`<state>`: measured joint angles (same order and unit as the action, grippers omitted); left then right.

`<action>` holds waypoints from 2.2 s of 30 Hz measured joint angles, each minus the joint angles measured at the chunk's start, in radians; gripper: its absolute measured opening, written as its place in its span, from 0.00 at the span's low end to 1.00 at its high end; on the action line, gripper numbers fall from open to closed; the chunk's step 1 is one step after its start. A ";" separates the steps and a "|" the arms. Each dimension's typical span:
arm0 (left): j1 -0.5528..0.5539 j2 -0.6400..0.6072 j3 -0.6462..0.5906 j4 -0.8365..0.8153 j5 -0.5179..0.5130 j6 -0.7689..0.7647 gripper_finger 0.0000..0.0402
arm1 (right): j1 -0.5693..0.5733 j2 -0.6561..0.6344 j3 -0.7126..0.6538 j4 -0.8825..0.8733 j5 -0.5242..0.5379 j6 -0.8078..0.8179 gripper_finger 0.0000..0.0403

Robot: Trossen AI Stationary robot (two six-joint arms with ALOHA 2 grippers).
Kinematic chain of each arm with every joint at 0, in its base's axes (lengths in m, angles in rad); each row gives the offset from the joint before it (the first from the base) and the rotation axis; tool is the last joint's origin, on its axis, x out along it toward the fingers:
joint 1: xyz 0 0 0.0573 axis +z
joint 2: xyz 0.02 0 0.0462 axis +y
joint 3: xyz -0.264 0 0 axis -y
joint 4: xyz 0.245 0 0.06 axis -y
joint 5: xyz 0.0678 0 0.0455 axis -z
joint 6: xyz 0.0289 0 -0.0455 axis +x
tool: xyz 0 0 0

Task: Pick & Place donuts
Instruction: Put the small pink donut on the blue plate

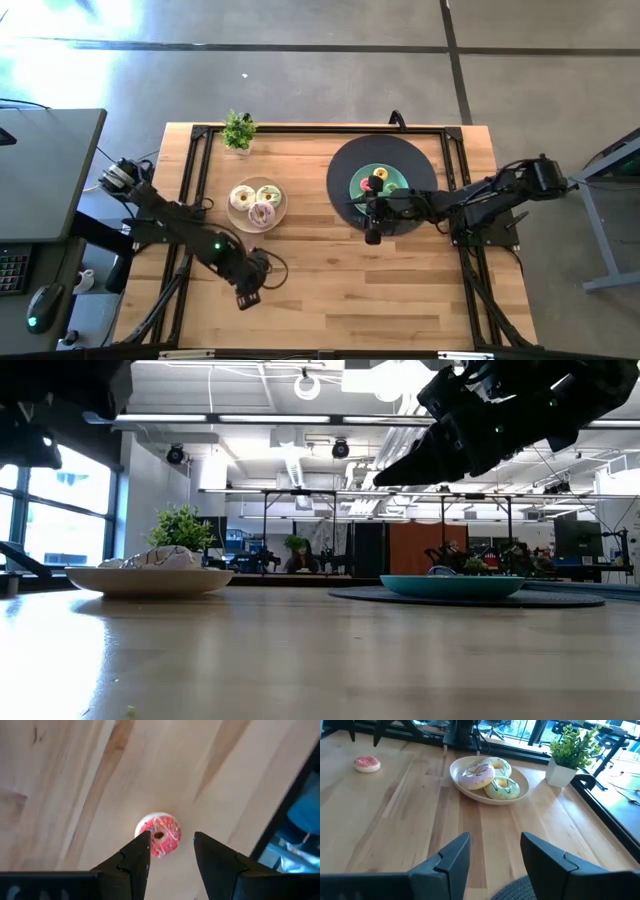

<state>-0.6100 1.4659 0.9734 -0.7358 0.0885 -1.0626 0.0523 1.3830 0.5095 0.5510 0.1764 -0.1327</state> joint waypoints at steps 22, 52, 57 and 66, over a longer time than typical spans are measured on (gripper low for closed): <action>-0.064 0.222 0.000 0.035 0.008 -0.045 0.34 | 0.000 0.000 0.000 0.025 -0.198 -0.078 0.36; 0.574 0.221 0.138 0.628 0.143 0.587 0.03 | 0.192 -0.001 0.000 -0.012 -0.156 -0.855 0.35; 0.570 0.221 0.146 0.679 0.167 0.587 0.02 | 0.170 -0.001 0.000 0.000 -0.183 -0.897 0.35; 0.571 0.221 0.146 0.754 0.193 0.587 0.02 | 0.150 0.000 0.000 0.055 -0.209 -0.907 0.34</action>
<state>-0.0395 1.6867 1.1198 0.0178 0.2813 -0.4759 0.2028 1.3830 0.5091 0.6061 -0.0323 -1.0402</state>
